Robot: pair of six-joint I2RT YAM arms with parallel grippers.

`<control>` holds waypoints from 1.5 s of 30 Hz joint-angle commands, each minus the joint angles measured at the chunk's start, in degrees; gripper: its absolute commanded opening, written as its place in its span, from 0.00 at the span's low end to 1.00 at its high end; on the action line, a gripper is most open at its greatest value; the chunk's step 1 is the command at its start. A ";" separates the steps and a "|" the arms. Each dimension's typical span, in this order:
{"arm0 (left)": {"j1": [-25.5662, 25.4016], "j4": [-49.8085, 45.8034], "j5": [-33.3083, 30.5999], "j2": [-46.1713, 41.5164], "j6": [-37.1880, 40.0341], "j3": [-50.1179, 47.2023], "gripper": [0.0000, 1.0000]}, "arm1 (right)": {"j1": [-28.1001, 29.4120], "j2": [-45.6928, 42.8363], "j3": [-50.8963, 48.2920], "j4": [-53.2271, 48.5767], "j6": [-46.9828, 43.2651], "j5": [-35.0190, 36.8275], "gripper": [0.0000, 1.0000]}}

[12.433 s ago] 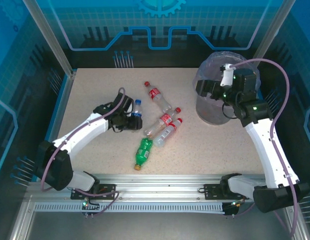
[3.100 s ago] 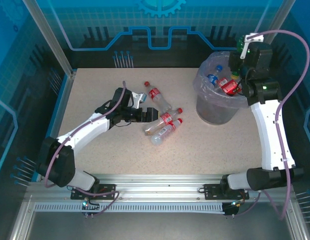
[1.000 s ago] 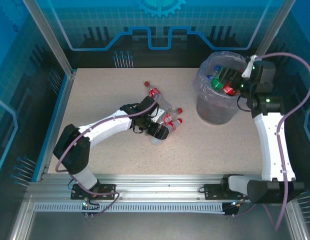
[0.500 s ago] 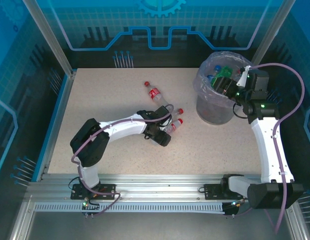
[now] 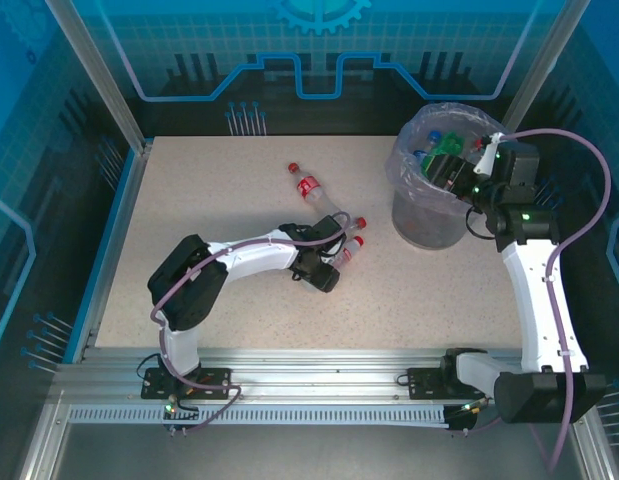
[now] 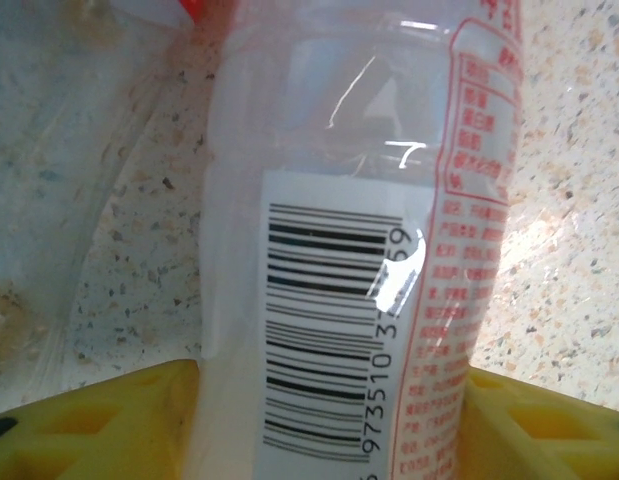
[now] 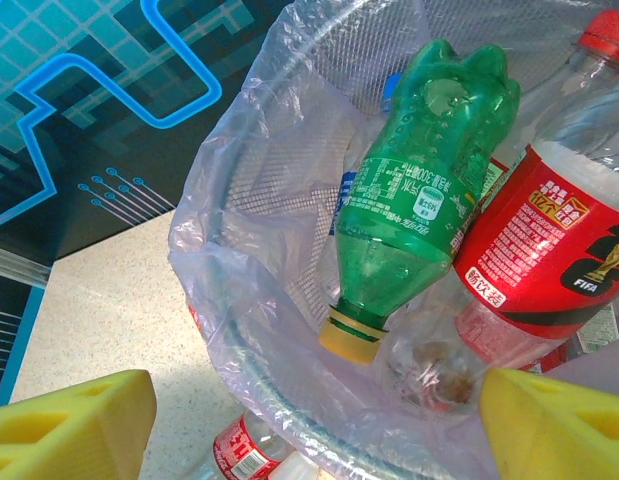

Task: Put the plastic bottles in the bin

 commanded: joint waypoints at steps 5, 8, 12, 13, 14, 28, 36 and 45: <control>-0.54 8.12 4.13 -7.78 0.06 -5.06 0.57 | -0.14 -1.10 -0.01 0.62 0.94 -2.35 0.85; -0.45 10.00 3.93 -11.14 -0.21 -6.28 0.55 | -0.12 -1.29 0.46 0.62 1.23 -3.38 0.85; 0.37 14.69 3.87 -16.20 -0.93 -7.99 0.51 | 0.89 -0.62 1.84 0.26 2.22 -7.48 0.85; 0.66 15.98 4.02 -17.29 -1.44 -8.35 0.51 | 1.69 -0.44 1.78 0.50 2.53 -8.41 0.85; 1.06 17.69 4.26 -18.69 -2.10 -8.79 0.50 | 2.69 -0.20 1.84 0.61 2.81 -9.02 0.85; 5.33 41.30 13.19 -27.98 -12.71 -18.85 0.50 | 19.92 10.82 -3.26 16.82 7.98 -14.32 0.85; 5.41 45.12 13.55 -30.10 -14.08 -21.48 0.50 | 21.60 17.16 -2.05 20.88 9.54 -15.37 0.80; 5.61 45.52 13.88 -28.89 -14.82 -20.53 0.50 | 22.08 17.50 -3.17 22.06 10.45 -16.36 0.55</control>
